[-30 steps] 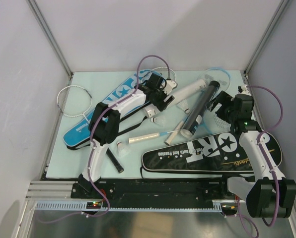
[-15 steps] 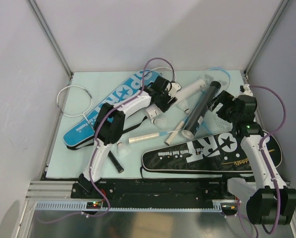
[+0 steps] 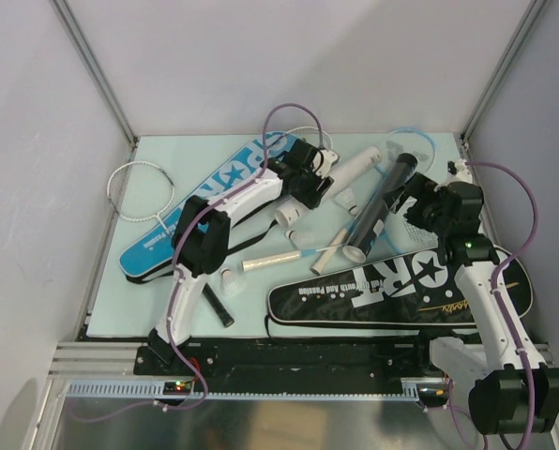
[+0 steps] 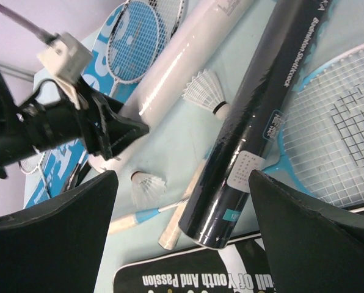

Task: Pack up the badminton gear
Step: Pick up the shuttle tube at the center of the board.

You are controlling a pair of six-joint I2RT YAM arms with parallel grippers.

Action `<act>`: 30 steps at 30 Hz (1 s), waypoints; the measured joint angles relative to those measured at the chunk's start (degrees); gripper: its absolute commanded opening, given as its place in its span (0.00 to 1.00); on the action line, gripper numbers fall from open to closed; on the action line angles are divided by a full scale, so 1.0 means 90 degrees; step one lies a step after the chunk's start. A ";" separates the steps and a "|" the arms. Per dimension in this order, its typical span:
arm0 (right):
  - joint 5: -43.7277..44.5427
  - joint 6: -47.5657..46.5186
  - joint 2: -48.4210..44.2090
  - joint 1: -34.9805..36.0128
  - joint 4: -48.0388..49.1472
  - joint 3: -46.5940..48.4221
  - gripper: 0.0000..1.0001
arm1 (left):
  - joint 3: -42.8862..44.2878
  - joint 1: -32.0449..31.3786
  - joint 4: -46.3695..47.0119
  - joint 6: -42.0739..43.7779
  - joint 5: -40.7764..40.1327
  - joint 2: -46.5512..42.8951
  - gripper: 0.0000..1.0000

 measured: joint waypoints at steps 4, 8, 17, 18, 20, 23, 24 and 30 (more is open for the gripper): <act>-0.0053 -0.0134 -0.0107 0.0219 -0.0007 0.0000 0.95 | 0.0119 0.0002 -0.0172 -0.0478 0.0078 -0.0517 0.45; -0.0090 -0.0304 -0.0323 0.0636 0.0027 0.0000 0.94 | 0.0257 0.0015 -0.0243 -0.1054 0.0221 -0.1302 0.44; 0.0119 -0.0979 -0.0712 0.2186 0.0478 0.0000 0.94 | -0.0138 0.0012 0.0294 -0.2713 0.0503 -0.2963 0.42; 0.0170 -0.1185 -0.0724 0.2390 0.0549 -0.0005 0.95 | -0.0316 0.0012 0.0384 -0.2892 0.0510 -0.3123 0.42; 0.0282 -0.1795 -0.0746 0.2790 0.0755 -0.0036 0.96 | -0.0721 0.0012 0.0534 -0.3269 0.0508 -0.3432 0.42; 0.0403 -0.2844 -0.0860 0.3179 0.1146 -0.0216 0.97 | -0.1338 0.0012 0.0631 -0.3750 0.0476 -0.3813 0.42; 0.0410 -0.3218 -0.0908 0.3218 0.1287 -0.0282 0.98 | -0.1562 0.0015 0.0634 -0.3910 0.0444 -0.3946 0.42; -0.0148 -0.5508 -0.1154 0.3235 0.2254 -0.0772 1.00 | -0.2640 0.0019 0.0605 -0.4641 0.0396 -0.4767 0.43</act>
